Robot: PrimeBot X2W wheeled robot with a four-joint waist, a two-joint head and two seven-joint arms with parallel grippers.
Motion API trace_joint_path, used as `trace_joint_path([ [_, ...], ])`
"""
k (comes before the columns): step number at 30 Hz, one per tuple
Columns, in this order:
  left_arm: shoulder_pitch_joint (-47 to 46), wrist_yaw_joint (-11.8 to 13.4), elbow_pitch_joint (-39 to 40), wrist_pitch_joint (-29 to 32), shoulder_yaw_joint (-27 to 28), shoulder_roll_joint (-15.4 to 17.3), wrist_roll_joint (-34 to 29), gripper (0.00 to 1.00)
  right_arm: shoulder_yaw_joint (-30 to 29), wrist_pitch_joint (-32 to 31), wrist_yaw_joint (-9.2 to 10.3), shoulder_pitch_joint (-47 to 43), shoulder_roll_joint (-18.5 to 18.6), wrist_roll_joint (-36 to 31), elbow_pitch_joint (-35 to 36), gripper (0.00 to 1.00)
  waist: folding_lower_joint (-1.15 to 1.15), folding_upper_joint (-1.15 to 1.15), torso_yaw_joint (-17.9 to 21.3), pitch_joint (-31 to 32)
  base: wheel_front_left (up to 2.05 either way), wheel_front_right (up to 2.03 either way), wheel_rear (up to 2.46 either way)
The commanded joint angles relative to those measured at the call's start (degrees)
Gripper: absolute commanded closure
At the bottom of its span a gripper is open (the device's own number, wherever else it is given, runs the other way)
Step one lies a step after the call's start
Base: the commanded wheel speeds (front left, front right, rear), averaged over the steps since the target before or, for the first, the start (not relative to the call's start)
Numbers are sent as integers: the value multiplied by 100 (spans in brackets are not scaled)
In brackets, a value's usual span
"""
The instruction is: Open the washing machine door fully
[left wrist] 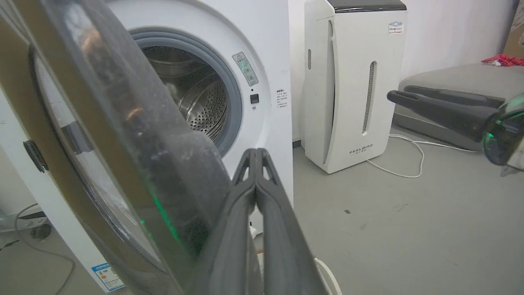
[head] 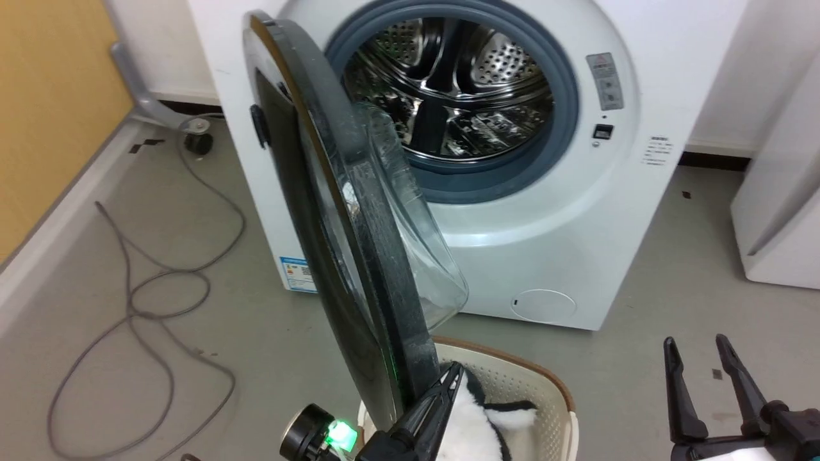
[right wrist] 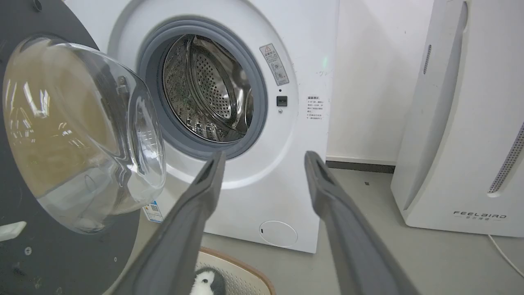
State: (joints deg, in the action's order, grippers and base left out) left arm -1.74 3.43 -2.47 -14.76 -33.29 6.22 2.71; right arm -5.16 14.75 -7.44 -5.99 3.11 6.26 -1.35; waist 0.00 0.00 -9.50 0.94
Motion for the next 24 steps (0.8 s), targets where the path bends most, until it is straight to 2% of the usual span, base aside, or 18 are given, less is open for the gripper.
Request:
trace_joint_path([
  [1, 104, 13, -26, -24, 38, 15, 6, 100, 8, 25, -5, -49, -24, 68, -15, 0, 0, 0, -74, -2, 0, 0, 0],
  [13, 256, -5, 72, -24, 163, 74, -21, 100, 41, 25, -5, -91, -24, 140, -60, 0, 0, 0, -638, -24, 0, 0, 0],
  [24, 415, 35, 210, -24, 326, 207, -41, 100, 75, 25, -5, -60, -24, 212, -54, 0, 0, 0, -1474, -63, 0, 0, 0],
])
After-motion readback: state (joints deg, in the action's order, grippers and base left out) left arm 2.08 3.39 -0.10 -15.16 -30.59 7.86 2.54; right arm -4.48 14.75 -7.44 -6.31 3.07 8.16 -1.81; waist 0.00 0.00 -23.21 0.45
